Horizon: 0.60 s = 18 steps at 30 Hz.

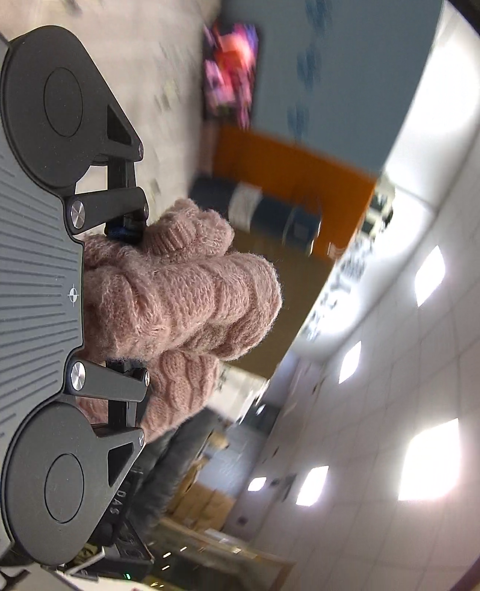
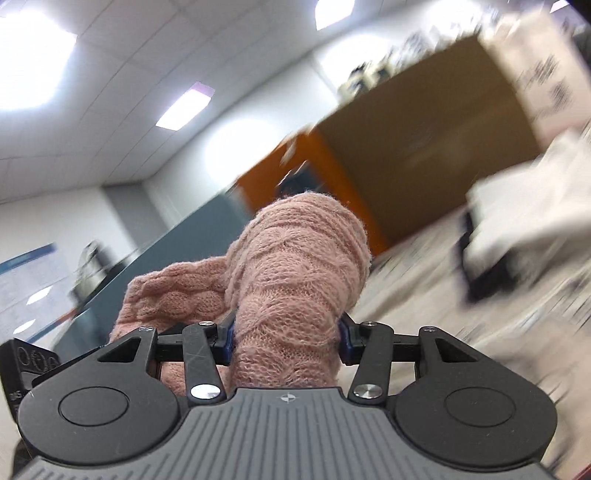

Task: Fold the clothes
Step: 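Grasp the rolled sweater with the right gripper while the left gripper grasps it too, then carry the pink sweater bundle with both grippers onto the grey cloth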

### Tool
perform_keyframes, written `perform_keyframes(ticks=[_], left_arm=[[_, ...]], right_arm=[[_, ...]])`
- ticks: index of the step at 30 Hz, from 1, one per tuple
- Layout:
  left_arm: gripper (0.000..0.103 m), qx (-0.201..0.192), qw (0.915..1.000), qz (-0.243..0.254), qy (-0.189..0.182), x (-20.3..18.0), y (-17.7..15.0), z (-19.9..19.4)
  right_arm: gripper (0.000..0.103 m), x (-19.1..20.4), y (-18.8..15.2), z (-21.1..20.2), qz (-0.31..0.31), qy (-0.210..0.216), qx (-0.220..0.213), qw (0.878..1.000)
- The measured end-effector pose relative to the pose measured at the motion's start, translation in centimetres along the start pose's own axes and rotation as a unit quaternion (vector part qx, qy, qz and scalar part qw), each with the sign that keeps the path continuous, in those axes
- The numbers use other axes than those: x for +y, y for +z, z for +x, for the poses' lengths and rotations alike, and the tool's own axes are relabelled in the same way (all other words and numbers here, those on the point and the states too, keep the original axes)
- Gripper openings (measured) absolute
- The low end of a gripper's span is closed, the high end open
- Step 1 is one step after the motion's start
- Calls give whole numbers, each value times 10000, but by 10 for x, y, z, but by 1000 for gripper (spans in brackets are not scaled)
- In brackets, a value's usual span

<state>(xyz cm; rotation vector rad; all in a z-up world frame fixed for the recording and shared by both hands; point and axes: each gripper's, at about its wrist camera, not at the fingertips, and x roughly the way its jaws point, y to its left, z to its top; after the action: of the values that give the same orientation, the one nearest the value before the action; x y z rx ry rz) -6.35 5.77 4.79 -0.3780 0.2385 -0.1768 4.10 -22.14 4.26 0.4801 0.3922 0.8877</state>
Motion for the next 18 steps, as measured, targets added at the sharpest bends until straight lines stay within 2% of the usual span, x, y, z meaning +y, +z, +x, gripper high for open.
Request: perform_keyframes(ticks=[3, 8, 15, 18], left_arm=[[49, -104, 9991, 179, -362, -20, 6, 51], [49, -147, 9971, 110, -739, -50, 10, 138], [50, 215, 9980, -5, -599, -78, -9, 233], [51, 381, 9980, -112, -501, -81, -23, 262]], right_arm=[[46, -26, 28, -7, -120, -385, -444, 9982], [46, -71, 69, -8, -267, -1076, -1099, 9877], [46, -132, 98, 8, -500, -2114, -1461, 9651], [46, -167, 95, 16, -256, -2321, -1475, 9611]])
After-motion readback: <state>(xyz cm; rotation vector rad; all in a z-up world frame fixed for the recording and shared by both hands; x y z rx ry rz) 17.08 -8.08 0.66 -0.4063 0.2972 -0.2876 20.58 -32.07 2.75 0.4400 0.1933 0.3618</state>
